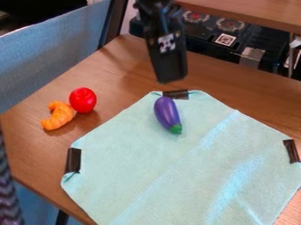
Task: Put the purple eggplant on the right of the table
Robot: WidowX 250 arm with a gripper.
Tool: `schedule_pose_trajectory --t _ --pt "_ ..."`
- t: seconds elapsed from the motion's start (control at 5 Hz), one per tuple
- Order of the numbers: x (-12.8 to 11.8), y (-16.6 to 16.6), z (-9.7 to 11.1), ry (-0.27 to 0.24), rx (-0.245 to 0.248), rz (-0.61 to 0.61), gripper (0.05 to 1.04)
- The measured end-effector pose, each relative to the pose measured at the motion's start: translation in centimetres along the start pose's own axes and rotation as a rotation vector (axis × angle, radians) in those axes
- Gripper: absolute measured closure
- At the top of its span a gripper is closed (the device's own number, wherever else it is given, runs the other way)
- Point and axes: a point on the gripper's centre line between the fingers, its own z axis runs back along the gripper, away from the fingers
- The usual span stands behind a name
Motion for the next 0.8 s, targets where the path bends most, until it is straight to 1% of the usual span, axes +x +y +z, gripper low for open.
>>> schedule_pose_trajectory --t 0.2,0.4,0.6,0.8 --pt "0.2 1.7 -0.3 0.000 0.055 0.194 0.084" --pt "-0.9 4.2 -1.0 0.012 0.158 0.436 0.084" --pt "-3.2 6.4 -2.3 -0.005 0.264 0.677 0.084" --pt "-4.9 7.7 -4.6 -0.063 0.364 0.871 0.084"
